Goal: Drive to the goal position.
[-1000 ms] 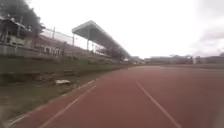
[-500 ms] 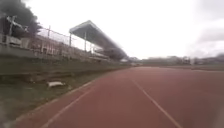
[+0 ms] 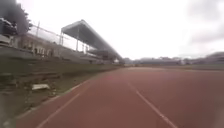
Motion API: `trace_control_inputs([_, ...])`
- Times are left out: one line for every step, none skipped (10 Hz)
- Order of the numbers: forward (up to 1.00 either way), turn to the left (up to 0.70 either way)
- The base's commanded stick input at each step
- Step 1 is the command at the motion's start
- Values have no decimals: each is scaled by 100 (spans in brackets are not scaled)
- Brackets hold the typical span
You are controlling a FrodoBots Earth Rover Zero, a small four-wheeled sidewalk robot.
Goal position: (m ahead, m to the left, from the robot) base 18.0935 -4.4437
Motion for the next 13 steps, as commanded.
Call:
trace_control_inputs([70, 1])
trace_control_inputs([70, 1])
trace_control_inputs([70, 1])
trace_control_inputs([70, 1])
trace_control_inputs([70, 1])
trace_control_inputs([70, 1])
trace_control_inputs([70, 1])
trace_control_inputs([70, 1])
trace_control_inputs([70, 1])
trace_control_inputs([70, 1])
trace_control_inputs([70, 1])
trace_control_inputs([70, 1])
trace_control_inputs([70, 1])
